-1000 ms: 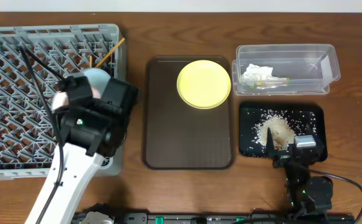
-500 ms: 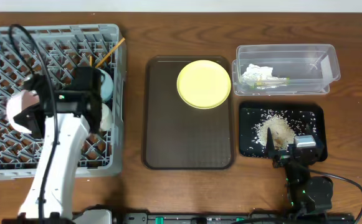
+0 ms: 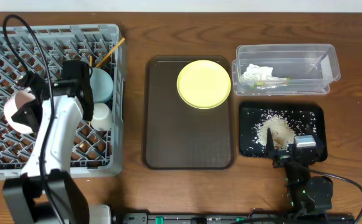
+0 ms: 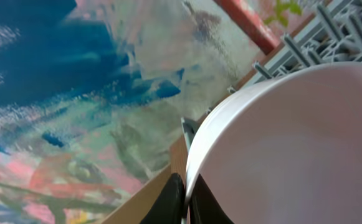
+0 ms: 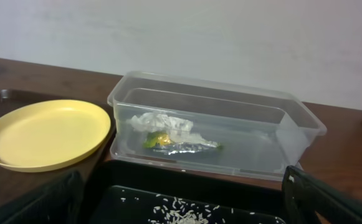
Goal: Sort waste into correct bins and load items into the dishwasher
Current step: 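Lower the pink bowl on its side into the rack's left slots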
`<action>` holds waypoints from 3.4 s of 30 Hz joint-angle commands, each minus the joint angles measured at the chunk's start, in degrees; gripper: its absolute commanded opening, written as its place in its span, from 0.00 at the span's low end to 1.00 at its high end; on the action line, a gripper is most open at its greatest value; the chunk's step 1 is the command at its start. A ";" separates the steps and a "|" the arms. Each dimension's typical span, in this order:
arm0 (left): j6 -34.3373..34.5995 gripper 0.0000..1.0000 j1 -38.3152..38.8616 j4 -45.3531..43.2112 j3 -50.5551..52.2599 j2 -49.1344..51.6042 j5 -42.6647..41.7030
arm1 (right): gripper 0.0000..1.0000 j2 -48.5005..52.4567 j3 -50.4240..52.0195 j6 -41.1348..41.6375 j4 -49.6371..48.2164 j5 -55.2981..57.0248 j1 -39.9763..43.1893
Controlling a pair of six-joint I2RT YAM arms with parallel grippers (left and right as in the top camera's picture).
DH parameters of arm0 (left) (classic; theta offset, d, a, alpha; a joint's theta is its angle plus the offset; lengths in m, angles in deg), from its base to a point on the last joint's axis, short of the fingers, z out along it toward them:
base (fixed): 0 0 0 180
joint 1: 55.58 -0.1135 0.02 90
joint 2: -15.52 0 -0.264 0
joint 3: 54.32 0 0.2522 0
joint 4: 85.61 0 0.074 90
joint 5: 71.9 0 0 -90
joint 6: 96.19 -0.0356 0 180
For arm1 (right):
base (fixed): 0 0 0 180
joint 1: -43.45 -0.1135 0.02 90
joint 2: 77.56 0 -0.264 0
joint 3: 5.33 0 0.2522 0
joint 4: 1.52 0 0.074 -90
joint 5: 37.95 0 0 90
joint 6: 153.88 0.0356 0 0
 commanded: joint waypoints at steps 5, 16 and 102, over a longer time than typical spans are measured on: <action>-4.04 0.06 -1.05 -3.26 -0.07 3.17 -4.35 | 0.99 -0.33 0.17 -0.39 0.07 0.17 0.37; -4.11 0.07 -1.05 -4.09 0.31 4.17 -6.25 | 0.99 -0.33 0.17 -0.39 0.07 0.17 0.37; -48.85 0.07 5.73 -37.53 2.27 9.70 -2.80 | 0.99 -0.33 0.17 -0.39 0.07 0.17 0.37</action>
